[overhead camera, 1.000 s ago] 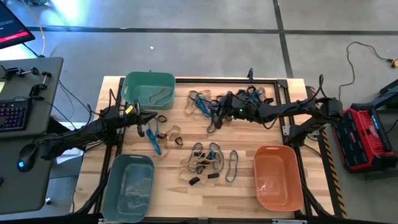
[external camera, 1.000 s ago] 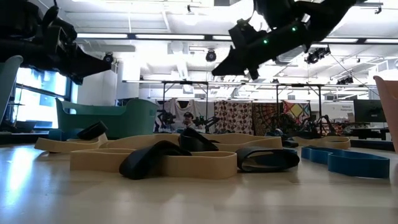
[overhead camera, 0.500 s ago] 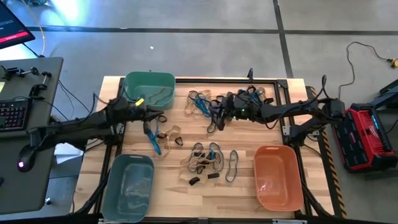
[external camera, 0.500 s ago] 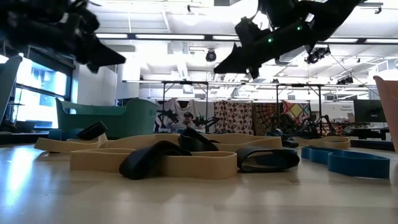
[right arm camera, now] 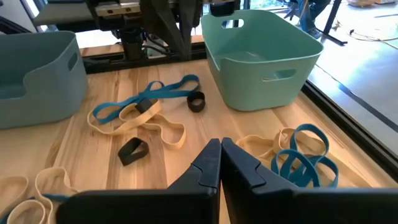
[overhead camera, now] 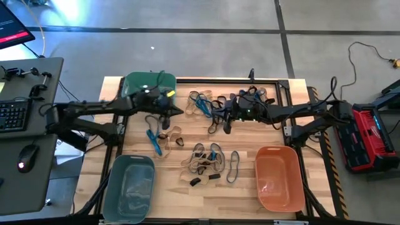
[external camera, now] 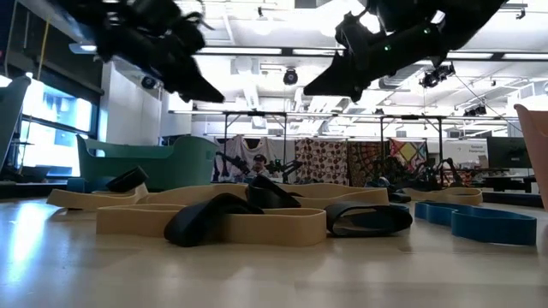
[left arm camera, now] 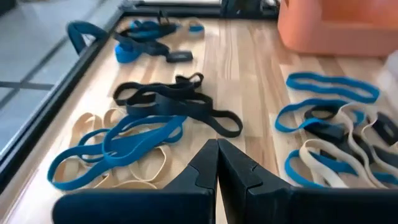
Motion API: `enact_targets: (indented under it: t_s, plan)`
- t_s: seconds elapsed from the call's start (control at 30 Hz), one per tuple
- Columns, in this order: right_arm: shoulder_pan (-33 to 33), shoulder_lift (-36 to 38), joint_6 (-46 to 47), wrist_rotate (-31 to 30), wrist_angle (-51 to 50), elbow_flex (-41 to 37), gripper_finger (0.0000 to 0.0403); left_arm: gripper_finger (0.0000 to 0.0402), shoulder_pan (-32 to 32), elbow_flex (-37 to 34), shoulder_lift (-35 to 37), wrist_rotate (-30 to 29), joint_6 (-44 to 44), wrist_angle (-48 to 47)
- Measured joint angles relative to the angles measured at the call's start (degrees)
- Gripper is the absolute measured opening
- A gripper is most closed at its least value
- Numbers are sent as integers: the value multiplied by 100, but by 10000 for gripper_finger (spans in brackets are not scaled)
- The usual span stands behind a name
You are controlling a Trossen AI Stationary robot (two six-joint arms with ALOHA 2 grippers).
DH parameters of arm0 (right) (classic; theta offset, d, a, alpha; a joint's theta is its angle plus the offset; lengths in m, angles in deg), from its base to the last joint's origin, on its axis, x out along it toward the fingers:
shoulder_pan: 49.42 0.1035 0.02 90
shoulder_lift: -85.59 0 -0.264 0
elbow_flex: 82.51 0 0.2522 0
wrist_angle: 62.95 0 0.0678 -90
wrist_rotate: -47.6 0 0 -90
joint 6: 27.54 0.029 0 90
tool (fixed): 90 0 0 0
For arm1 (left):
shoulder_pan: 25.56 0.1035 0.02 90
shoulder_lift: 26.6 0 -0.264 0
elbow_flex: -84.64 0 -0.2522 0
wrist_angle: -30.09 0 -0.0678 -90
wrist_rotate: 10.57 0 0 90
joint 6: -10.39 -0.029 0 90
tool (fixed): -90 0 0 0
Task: Sort rubber bands into baskets
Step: Put the blue rubber band into the blue bin
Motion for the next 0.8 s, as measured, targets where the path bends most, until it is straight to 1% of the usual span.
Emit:
enact_targets:
  t_s: [0.2, 0.43, 0.5, 0.6, 0.7, 0.8]
  plan:
    - [1, 329, 152, -3, 218, -448, 0, 0, 2, 799, -1054, -12, -266, -465]
    - [51, 787, 353, -150, 393, -920, 0, 0, 2, 1518, -2127, -95, -276, -624]
    - [114, 868, 365, -259, 400, -997, 0, 1, 2, 1681, -2380, -352, -299, -607]
    - [218, 904, 367, -343, 393, -1044, 0, 10, 4, 1871, -2691, -678, -566, -628]
    - [318, 904, 366, -345, 394, -1044, 0, 30, 4, 2109, -2976, -1096, -764, -722]
    - [394, 904, 365, -346, 389, -1044, 0, 58, 5, 2272, -3259, -1173, -1012, -789]
